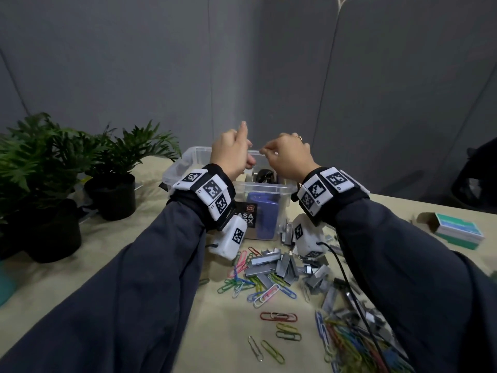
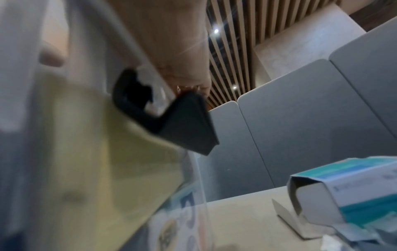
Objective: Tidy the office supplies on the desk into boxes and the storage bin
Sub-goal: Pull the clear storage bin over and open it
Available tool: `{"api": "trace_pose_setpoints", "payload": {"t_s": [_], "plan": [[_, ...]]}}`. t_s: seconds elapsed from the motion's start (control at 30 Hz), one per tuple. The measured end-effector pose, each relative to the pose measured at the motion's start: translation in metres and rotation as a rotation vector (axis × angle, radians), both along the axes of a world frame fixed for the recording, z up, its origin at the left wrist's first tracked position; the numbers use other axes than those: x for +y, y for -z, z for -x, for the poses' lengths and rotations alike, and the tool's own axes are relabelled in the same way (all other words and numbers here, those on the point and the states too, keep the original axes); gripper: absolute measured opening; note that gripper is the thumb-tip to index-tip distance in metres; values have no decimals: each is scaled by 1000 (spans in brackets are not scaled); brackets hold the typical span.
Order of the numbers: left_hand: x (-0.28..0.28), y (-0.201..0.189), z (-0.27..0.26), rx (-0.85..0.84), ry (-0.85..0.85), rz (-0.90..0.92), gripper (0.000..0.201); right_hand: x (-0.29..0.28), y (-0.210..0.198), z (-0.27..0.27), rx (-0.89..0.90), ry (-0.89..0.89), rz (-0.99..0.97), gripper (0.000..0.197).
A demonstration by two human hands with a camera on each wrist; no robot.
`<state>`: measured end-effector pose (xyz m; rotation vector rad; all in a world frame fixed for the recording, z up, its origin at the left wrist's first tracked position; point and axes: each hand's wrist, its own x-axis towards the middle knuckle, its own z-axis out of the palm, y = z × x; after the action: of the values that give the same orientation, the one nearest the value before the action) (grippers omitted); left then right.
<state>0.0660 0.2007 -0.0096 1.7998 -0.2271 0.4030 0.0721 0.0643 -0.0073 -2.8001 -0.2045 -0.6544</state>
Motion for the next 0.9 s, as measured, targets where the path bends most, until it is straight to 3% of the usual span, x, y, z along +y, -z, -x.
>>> {"api": "trace_pose_setpoints", "payload": {"t_s": [0.13, 0.23, 0.33, 0.53, 0.73, 0.9], "plan": [[4, 8, 16, -163, 104, -291, 39, -25, -5, 9, 42, 69, -73, 34], [7, 11, 29, -112, 313, -536, 56, -52, -15, 13, 69, 94, -123, 34], [7, 13, 34, -102, 345, -534, 73, -77, -21, 22, 161, 151, -151, 33], [-8, 17, 34, -201, 248, -520, 55, -110, -3, 25, 380, 324, -58, 35], [-21, 19, 33, -221, 137, -544, 61, -115, 19, 24, 630, 289, 124, 32], [-25, 19, 34, -220, 103, -562, 58, -105, 22, 33, 648, 230, 234, 30]]}}
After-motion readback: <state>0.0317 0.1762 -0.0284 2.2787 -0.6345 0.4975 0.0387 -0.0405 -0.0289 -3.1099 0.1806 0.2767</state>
